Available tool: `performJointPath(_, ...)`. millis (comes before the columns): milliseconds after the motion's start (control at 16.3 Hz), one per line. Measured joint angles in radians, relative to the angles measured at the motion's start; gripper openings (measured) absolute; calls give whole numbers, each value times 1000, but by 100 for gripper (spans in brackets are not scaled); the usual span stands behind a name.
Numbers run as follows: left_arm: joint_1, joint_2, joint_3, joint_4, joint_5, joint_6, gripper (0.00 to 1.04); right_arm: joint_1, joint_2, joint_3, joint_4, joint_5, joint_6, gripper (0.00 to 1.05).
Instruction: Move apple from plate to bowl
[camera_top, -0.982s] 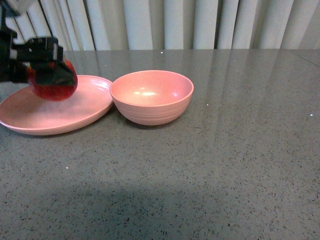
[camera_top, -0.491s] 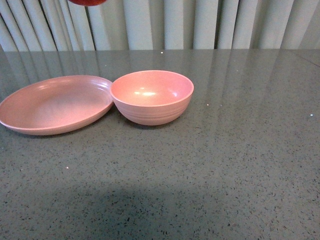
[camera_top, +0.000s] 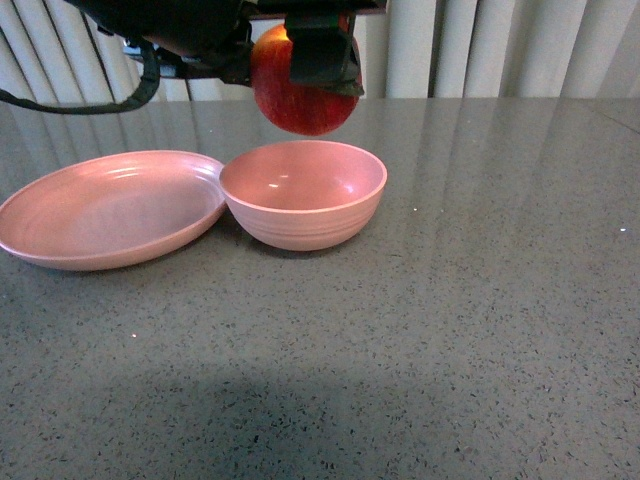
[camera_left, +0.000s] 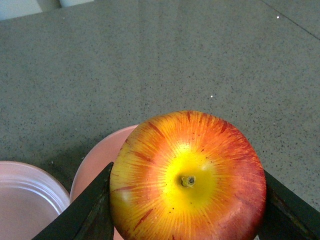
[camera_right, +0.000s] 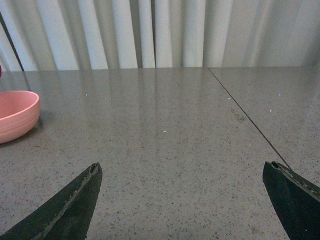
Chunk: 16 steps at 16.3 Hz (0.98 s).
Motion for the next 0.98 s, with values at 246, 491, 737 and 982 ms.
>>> performJointPath(246,0,63,0,26,-4,-8,67,0,0,0,0,0,0,98)
performJointPath(491,10,126,1,27,-5,-20,67,0,0,0,0,0,0,98)
performJointPath(737,20,156,15,37,-7,-26,67,0,0,0,0,0,0,98)
performJointPath(982,26,187,27,39,1,-32,67,0,0,0,0,0,0,98)
